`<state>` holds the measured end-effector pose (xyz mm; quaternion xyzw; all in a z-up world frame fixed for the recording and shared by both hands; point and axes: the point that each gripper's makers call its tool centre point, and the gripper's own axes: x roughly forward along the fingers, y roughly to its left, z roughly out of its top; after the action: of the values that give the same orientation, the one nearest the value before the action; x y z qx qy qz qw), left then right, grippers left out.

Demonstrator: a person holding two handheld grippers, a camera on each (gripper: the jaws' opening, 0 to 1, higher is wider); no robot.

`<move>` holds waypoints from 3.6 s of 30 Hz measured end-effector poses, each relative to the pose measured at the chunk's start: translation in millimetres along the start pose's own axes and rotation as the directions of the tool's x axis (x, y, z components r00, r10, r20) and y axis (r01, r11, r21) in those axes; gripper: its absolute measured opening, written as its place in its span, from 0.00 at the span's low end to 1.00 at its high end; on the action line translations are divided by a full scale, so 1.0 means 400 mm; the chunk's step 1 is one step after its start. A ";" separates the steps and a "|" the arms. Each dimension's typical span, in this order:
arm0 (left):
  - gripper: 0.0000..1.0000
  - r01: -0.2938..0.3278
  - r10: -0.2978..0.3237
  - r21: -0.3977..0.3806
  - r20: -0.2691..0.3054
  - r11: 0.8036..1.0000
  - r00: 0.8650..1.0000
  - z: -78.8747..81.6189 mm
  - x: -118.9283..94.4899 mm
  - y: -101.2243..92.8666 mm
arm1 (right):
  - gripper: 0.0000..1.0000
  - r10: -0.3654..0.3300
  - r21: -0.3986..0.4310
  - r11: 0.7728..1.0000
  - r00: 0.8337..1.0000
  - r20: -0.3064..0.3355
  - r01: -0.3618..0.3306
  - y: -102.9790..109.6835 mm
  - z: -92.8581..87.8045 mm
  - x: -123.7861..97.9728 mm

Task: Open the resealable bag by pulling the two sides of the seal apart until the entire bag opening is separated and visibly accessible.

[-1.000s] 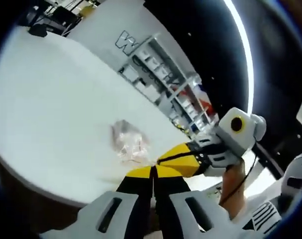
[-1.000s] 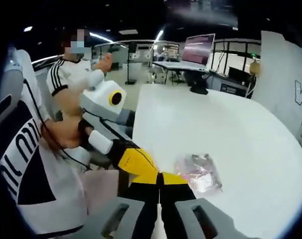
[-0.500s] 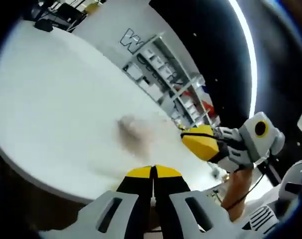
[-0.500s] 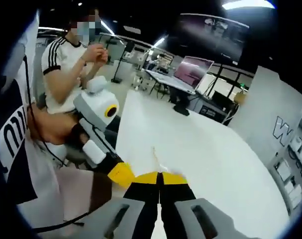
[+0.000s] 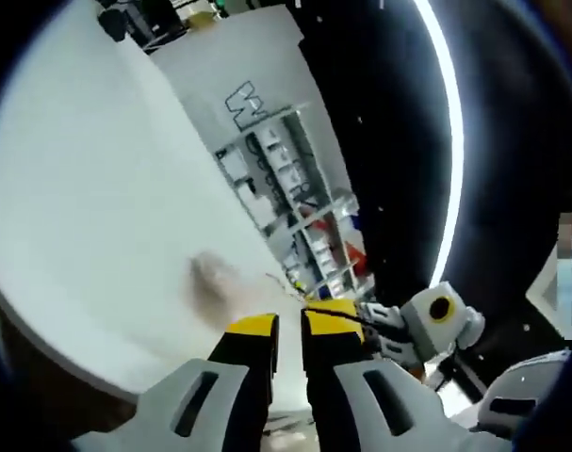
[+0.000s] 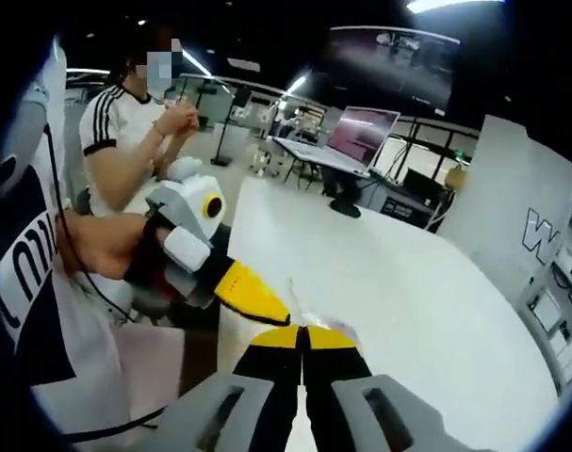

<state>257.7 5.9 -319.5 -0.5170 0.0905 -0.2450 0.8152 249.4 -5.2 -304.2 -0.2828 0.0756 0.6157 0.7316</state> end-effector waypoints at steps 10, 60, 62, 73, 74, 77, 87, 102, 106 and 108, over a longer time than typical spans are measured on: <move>0.04 0.020 -0.021 -0.081 -0.016 0.997 1.000 0.001 0.022 0.006 | 0.00 0.006 -0.008 1.000 1.000 -0.001 -0.006 0.002 -0.005 0.001; 0.00 -0.089 0.095 0.059 -0.103 0.994 0.990 -0.061 -0.010 0.055 | 0.00 0.031 0.044 0.999 1.000 0.001 -0.031 -0.013 -0.007 0.003; 0.00 -0.087 0.095 0.075 -0.109 0.993 0.989 -0.062 -0.008 0.051 | 0.00 0.016 0.040 0.999 1.000 -0.011 -0.016 -0.029 -0.012 0.001; 0.00 -0.085 0.101 0.117 -0.140 0.990 0.985 -0.067 0.002 0.028 | 0.00 0.002 -0.063 0.998 1.000 -0.027 -0.003 -0.016 -0.029 0.014; 0.00 -0.086 0.103 0.121 -0.140 0.989 0.985 -0.065 0.002 0.030 | 0.00 0.012 -0.075 0.997 0.999 -0.032 -0.014 -0.011 -0.033 0.015; 0.00 -0.092 0.111 0.132 -0.140 0.987 0.984 -0.062 0.000 0.035 | 0.04 0.034 -0.095 0.995 0.998 -0.058 -0.039 0.000 -0.046 0.017; 0.00 -0.110 0.142 0.196 -0.158 0.975 0.977 -0.074 -0.003 0.038 | 0.05 0.104 -0.065 0.992 0.989 -0.110 -0.111 0.021 -0.079 0.040; 0.00 -0.118 0.170 0.259 -0.187 0.959 0.968 -0.087 0.008 0.040 | 0.00 -0.167 -0.146 0.973 0.983 0.077 0.176 -0.100 0.028 -0.013; 0.00 -0.123 0.180 0.262 -0.203 0.957 0.962 -0.097 0.007 0.048 | 0.00 -0.233 -0.133 0.958 0.960 0.156 0.254 -0.129 0.067 -0.047; 0.00 -0.118 0.171 0.252 -0.198 0.960 0.965 -0.096 0.006 0.045 | 0.00 -0.229 -0.134 0.959 0.962 0.147 0.248 -0.131 0.061 -0.054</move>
<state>249.8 -19.6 -352.6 -0.3774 0.1868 -0.2487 0.8722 288.1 -15.8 -257.2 -0.3038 -0.0539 0.5440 0.7803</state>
